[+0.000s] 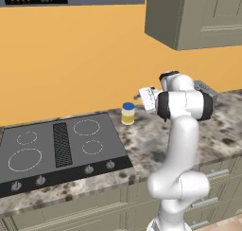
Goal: Collect the turmeric, mayonnaise, and shaker from the cabinet and place them next to the stove.
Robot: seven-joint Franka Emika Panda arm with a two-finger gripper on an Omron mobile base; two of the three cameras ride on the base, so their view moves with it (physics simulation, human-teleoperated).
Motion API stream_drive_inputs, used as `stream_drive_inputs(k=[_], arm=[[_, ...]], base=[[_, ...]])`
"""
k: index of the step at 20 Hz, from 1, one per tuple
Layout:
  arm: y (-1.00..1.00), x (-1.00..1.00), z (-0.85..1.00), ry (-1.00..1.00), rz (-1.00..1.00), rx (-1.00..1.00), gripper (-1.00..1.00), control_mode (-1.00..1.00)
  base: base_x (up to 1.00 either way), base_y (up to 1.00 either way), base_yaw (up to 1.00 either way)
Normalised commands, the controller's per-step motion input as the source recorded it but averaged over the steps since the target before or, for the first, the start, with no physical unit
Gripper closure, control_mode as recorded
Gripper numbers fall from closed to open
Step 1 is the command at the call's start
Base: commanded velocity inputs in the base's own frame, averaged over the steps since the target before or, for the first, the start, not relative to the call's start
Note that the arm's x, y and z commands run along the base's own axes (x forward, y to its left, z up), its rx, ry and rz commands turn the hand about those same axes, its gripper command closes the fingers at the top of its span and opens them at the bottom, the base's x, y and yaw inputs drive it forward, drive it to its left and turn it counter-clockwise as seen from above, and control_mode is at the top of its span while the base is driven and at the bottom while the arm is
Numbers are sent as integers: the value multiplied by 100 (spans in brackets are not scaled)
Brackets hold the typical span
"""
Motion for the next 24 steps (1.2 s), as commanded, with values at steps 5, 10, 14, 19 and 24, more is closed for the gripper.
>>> stream_drive_inputs(k=[5,10,14,19,24], arm=[[2,-100,24,-5,0,-4,-100,-100],[4,-99,46,0,-8,0,-100,-100],[0,-85,75,6,-23,0,-100,-100],[0,-41,53,25,-41,1,-100,-100],[0,-35,40,33,-44,5,-100,-100]], base=[[0,0,0],[0,0,0],[0,0,0],[0,0,0],[0,0,0]])
